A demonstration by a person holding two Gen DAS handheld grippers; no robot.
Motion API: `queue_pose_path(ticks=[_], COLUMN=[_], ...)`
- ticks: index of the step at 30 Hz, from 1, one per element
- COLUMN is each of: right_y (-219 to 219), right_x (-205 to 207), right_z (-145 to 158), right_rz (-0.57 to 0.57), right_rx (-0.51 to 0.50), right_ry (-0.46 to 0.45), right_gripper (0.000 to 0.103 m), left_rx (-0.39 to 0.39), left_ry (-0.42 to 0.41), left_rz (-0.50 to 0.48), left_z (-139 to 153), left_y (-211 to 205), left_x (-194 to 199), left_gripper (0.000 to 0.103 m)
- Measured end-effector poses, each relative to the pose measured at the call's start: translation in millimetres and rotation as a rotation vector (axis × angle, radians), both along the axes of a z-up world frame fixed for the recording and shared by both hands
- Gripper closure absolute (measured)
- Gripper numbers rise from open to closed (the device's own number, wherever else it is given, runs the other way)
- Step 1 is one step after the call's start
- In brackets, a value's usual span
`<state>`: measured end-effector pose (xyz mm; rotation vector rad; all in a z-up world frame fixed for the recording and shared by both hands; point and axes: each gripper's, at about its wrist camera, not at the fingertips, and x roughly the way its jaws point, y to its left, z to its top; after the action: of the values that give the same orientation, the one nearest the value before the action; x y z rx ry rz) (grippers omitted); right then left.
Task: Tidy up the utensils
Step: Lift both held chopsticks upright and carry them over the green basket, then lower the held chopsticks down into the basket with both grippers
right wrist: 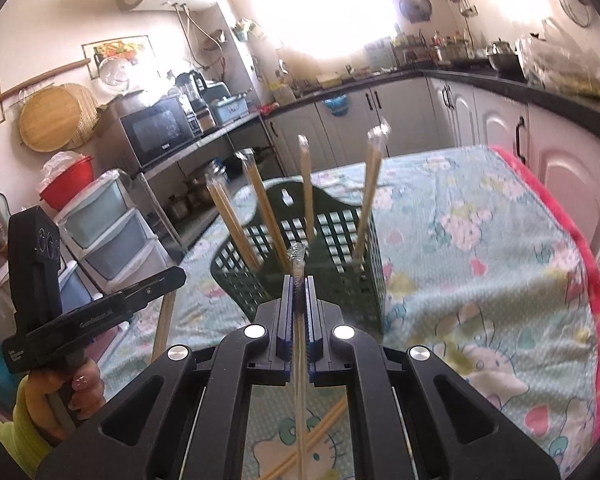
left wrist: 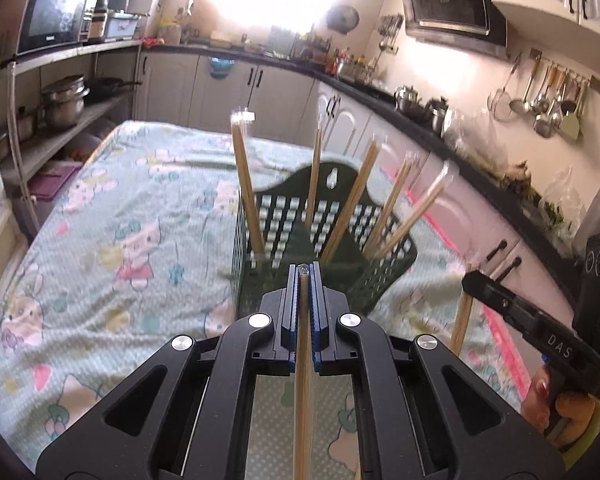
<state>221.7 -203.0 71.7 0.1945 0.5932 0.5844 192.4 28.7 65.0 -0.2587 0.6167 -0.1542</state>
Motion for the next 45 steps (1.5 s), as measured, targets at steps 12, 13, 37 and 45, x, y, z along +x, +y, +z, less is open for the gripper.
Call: queue_pose_path(ticks=[12, 13, 37, 45], right_y=[9.2, 9.2, 4.8, 0.7], right_x=[4.3, 4.6, 39.6, 55.9], right_z=[37.9, 40.4, 110.3, 126.1], right_rz=[-0.001, 0.000, -0.068, -0.117], right_rx=[0.022, 0.024, 0.055, 0.049], right_ry=[-0.097, -0.103, -0.288, -0.353], right_gripper=[0.098, 0.098, 0.098, 0.098], left_rx=[-0.010, -0.009, 0.094, 0.118], left_ry=[-0.100, -0.109, -0.323, -0.363], left_rz=[0.066, 0.072, 0.199, 0.243], left_z=[35.0, 36.9, 110.7, 120.9], left_y=[13.0, 13.9, 3.1, -0.1], left_x=[15.7, 16.6, 75.5, 103.0], left_gripper=[0.101, 0.101, 0.101, 0.101])
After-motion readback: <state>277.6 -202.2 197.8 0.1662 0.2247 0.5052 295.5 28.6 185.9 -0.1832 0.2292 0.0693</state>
